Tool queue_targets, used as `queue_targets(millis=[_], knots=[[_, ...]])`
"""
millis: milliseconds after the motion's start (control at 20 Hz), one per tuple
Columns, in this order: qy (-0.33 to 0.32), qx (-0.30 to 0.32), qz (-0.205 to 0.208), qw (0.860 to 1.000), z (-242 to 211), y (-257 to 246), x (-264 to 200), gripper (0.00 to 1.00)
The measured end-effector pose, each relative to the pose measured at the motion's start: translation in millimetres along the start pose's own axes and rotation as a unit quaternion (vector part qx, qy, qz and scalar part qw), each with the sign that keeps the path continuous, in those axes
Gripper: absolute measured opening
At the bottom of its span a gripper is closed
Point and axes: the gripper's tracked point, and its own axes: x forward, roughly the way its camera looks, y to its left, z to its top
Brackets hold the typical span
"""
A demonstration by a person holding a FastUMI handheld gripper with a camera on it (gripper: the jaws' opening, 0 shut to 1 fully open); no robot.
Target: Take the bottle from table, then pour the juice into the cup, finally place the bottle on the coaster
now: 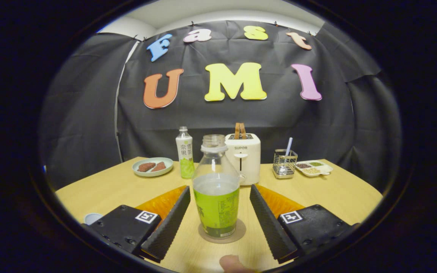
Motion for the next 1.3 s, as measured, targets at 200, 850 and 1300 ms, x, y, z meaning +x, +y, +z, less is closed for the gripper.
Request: queue_targets(millis=[200, 850, 1300], knots=[[-0.017, -0.014, -0.008, 1.000, 14.0, 7.1, -45.8, 1.00], [-0.016, 0.007, -0.069, 0.997, 31.9, 25.9, -224.6, 1.00], [-0.047, -0.027, -0.062, 0.997, 35.2, 39.0, -323.4, 1.00]])
